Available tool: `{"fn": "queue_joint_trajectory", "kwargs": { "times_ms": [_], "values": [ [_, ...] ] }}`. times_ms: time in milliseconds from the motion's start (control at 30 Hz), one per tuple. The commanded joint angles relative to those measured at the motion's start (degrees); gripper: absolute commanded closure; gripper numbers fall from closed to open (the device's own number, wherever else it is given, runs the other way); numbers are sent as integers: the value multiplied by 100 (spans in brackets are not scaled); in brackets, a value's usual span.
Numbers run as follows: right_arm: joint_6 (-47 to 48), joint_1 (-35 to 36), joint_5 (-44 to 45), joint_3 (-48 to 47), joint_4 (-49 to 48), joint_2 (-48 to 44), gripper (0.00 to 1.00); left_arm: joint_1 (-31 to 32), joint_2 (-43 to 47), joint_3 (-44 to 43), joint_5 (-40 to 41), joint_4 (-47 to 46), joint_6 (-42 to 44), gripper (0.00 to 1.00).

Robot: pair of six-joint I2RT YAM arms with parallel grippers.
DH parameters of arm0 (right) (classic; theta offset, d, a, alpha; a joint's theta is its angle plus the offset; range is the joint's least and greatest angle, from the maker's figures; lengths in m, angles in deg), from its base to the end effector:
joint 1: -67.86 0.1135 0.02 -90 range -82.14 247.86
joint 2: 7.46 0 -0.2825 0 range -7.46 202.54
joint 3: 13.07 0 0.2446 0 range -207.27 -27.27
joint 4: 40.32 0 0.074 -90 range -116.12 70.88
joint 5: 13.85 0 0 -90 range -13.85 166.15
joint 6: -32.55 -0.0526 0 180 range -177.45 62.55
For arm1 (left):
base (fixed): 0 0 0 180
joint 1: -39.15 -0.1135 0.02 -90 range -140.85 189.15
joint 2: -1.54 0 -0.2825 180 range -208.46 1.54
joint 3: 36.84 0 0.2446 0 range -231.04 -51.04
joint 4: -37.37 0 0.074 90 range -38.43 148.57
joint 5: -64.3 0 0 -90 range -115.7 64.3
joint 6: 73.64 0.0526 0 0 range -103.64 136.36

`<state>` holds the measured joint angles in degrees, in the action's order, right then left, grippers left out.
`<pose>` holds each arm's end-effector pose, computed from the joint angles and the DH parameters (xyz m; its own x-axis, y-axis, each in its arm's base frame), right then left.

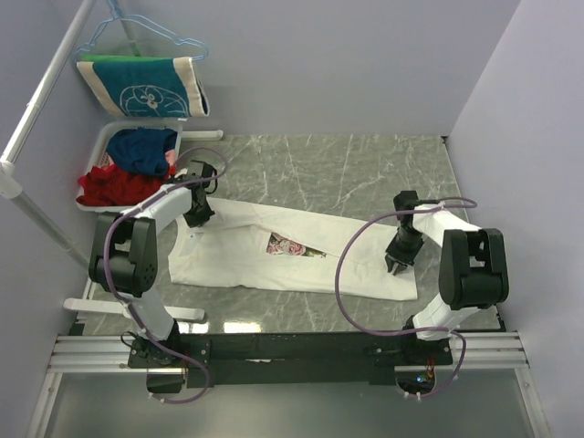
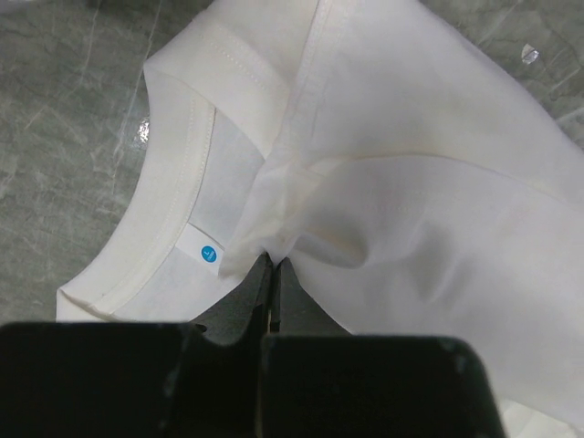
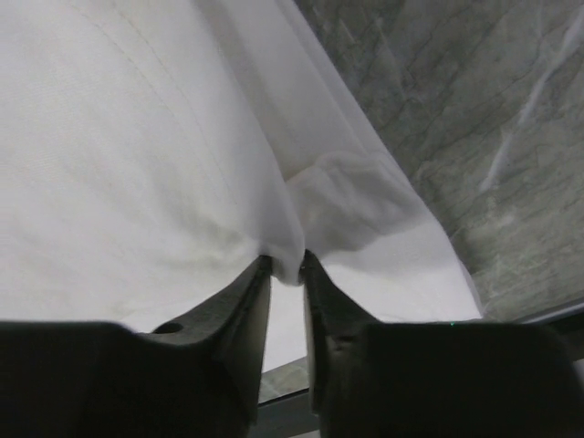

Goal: Fold and stack the t-shirts
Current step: Fold the tshirt

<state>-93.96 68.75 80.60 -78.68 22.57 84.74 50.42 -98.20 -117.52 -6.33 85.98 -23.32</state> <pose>0.2508 -0.0002 0.1599 -0.8124 0.5806 -0.0535 0.5830 0.8105 -0.0570 0.3427 -0.0505 0.1977 -0.7370 -0.4673 -0.4883 -0.5324 0.8464 -0.0065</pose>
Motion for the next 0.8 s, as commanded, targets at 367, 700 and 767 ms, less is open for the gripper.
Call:
{"fn": "queue_joint_trajectory", "kwargs": {
  "times_ms": [367,700,767],
  "values": [
    [-93,17,777,-527,404,-167,100,-19,-37,-225,75,30,-13,99],
    [-225,-62,1225,-800,625,-352,100,-19,253,-357,286,328,-48,99],
    [-233,-53,1286,-756,607,-335,100,-19,411,-375,356,425,-40,99]
  ]
}}
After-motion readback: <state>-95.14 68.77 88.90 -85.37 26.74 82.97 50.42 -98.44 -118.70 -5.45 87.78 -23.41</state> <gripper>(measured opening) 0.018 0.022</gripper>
